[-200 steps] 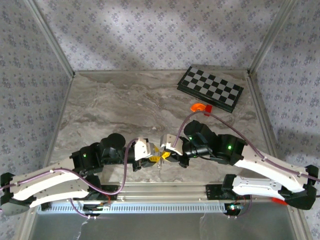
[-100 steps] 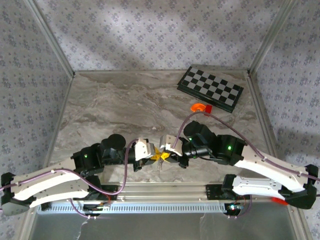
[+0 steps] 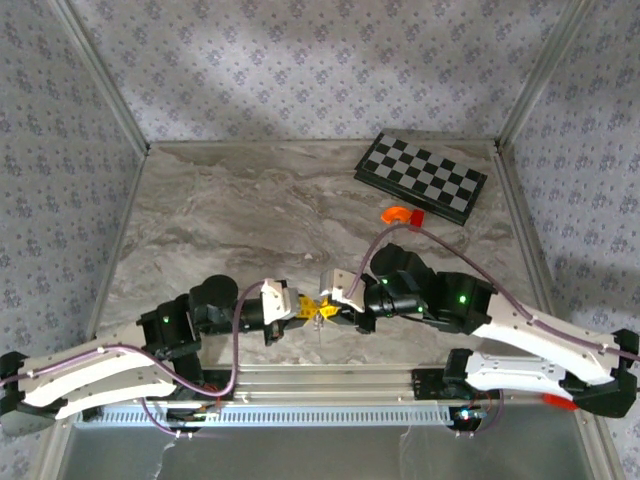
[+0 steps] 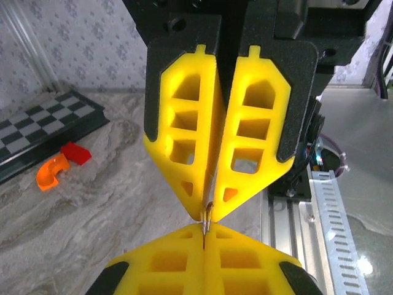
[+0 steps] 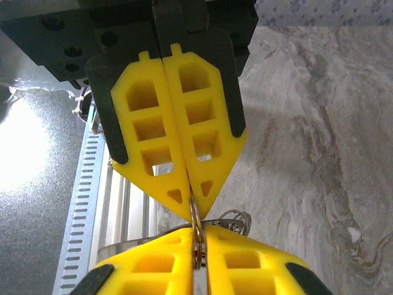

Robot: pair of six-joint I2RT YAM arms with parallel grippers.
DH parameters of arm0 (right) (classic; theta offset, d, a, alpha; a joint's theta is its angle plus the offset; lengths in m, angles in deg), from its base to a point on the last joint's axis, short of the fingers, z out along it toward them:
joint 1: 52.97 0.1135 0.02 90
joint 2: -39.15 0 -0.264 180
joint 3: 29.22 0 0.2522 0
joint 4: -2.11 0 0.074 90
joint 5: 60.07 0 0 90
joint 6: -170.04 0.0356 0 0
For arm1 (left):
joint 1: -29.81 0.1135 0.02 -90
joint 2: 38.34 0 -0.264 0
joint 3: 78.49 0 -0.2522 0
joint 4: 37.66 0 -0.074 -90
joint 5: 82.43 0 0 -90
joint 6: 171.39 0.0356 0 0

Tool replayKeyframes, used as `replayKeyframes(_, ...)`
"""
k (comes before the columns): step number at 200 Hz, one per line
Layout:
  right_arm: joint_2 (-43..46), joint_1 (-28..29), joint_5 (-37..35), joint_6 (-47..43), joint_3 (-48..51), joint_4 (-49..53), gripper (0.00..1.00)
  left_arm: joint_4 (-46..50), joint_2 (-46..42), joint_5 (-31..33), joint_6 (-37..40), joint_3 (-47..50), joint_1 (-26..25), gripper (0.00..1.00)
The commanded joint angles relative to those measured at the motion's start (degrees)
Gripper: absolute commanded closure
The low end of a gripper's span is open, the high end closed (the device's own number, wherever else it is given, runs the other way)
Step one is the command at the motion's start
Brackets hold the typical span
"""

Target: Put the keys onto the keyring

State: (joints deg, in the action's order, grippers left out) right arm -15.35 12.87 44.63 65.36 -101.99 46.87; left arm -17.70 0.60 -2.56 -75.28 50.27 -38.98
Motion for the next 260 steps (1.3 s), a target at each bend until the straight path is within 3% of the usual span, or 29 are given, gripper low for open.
replayKeyframes(1,1.3,0.5,-1.0,-0.4,0.6,-2.4,0.84,-6.8,-1.4,-2.3,-1.6,0.6,-0.3,1.0)
replayKeyframes(87,3.0,0.7,-1.1,0.0,1.3,-3.5,0.76,-12.3,-3.2,-3.7,-3.0,2.5,-0.3,1.0)
replayKeyframes(147,3.2,0.5,-1.7,0.2,1.8,-3.7,0.91,-12.9,-3.8,-3.3,-3.0,2.4,-0.2,1.0)
replayKeyframes(260,4.7,0.5,-2.8,1.1,3.6,-5.1,0.86,-13.2,-5.3,-2.9,-2.9,2.3,-0.3,1.0)
